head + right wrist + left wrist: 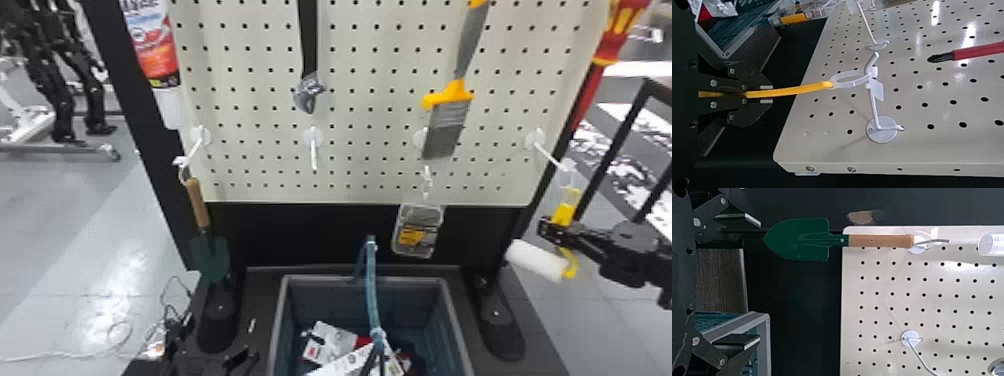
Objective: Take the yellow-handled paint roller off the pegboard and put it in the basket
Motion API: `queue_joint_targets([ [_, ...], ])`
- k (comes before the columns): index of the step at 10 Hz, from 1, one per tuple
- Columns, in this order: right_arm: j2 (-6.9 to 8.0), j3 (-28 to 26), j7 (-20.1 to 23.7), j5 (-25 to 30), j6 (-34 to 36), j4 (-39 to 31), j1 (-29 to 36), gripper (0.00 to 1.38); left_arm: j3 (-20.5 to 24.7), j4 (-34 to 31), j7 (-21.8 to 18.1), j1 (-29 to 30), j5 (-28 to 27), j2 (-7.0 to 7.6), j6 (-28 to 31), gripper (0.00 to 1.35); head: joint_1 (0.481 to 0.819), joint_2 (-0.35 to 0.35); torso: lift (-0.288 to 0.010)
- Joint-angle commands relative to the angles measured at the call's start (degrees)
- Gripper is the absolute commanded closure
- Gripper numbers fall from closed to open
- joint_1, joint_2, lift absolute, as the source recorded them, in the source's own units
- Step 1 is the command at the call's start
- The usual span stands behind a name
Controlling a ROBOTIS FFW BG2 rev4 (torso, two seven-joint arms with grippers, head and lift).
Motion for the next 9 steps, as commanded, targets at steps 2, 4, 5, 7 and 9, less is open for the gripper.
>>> queue_joint_targets([
  [2,0.00,0.00,0.09,0.09,0.20,0.00,-0.01,1.28,0.00,0.00,-0.02,-0.07,-0.02,-0.15,0.00,0.27,0.549,0.000,-0.100],
  [4,0.00,0.00,0.18,0.09,0.37,0.00,-0.01,1.28,0.00,0.09,-0.02,-0.07,0.07,-0.15,0.00,0.27,0.549,0.000,-0.100],
  [5,0.00,0.00,0.18,0.09,0.46,-0.09,-0.01,1.28,0.00,0.09,-0.02,-0.07,-0.02,-0.15,0.00,0.27,0.549,0.000,-0.100],
  [7,0.00,-1.49,0.80,0.35,1.16,-1.93,1.13,1.28,-0.09,0.09,-0.02,-0.07,-0.02,-0.15,0.00,0.27,0.549,0.000,-0.100],
  [9,0.18,-5.54,0.80,2.99,3.45,-5.71,2.71,1.28,-0.09,0.00,-0.02,0.02,0.07,-0.15,0.09,0.27,0.549,0.000,-0.100],
])
